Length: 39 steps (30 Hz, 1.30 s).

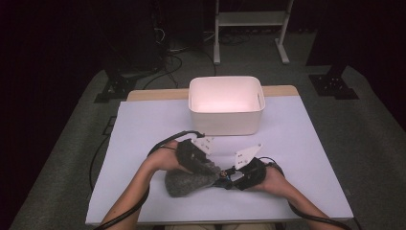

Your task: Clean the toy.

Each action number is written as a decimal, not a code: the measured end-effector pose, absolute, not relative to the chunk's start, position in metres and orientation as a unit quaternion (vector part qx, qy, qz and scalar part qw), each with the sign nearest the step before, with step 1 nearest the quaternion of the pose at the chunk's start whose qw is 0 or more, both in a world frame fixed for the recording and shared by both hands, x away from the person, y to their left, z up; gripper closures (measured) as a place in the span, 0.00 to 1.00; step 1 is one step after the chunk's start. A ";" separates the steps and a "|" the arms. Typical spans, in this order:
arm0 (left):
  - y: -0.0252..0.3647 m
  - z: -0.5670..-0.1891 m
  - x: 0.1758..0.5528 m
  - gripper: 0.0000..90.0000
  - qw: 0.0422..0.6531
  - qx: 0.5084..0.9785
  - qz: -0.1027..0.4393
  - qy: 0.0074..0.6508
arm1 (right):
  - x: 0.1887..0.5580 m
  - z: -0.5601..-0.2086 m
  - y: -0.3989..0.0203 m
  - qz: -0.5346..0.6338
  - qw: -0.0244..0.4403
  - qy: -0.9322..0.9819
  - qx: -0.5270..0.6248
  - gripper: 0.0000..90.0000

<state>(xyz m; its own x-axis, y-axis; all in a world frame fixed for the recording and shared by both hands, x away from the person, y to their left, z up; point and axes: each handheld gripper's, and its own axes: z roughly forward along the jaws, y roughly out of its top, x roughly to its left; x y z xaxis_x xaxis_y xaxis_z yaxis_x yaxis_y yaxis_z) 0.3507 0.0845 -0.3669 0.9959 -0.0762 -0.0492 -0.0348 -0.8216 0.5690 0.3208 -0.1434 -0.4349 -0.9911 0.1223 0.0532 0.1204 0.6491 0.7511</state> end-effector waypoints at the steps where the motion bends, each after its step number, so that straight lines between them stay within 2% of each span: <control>1: 0.091 -0.367 0.350 0.81 0.300 0.953 -0.033 -0.023 | 0.321 -0.435 -0.143 0.413 0.001 0.908 0.067 0.64; 5: 0.110 -0.367 0.348 0.81 0.306 0.951 -0.029 -0.007 | 0.322 -0.435 -0.143 0.412 -0.005 0.908 0.075 0.63; 8: 0.111 -0.369 0.346 0.81 0.307 0.951 -0.033 -0.008 | 0.324 -0.434 -0.139 0.408 -0.016 0.909 0.091 0.47; 9: 0.110 -0.369 0.346 0.81 0.308 0.951 -0.032 -0.007 | 0.325 -0.433 -0.137 0.404 -0.018 0.910 0.091 0.45; 16: 0.108 -0.369 0.349 0.81 0.307 0.951 -0.035 -0.007 | 0.328 -0.434 -0.119 0.395 -0.032 0.914 0.090 0.44; 21: 0.107 -0.369 0.349 0.81 0.307 0.951 -0.036 -0.004 | 0.332 -0.434 -0.108 0.394 -0.039 0.914 0.085 0.45; 22: 0.107 -0.369 0.349 0.81 0.306 0.951 -0.035 -0.005 | 0.333 -0.435 -0.105 0.390 -0.041 0.916 0.085 0.49; 23: 0.107 -0.368 0.349 0.81 0.307 0.951 -0.035 -0.005 | 0.333 -0.436 -0.103 0.384 -0.041 0.919 0.083 0.57; 28: 0.108 -0.365 0.352 0.81 0.308 0.951 -0.034 0.000 | 0.336 -0.439 -0.103 0.387 -0.055 0.918 0.071 0.60; 36: 0.102 -0.356 0.368 0.81 0.302 0.953 -0.022 0.007 | 0.354 -0.429 -0.109 0.378 -0.023 0.925 0.041 0.61; 39: 0.098 -0.353 0.377 0.81 0.299 0.954 -0.016 0.014 | 0.363 -0.424 -0.111 0.368 0.003 0.929 0.030 0.61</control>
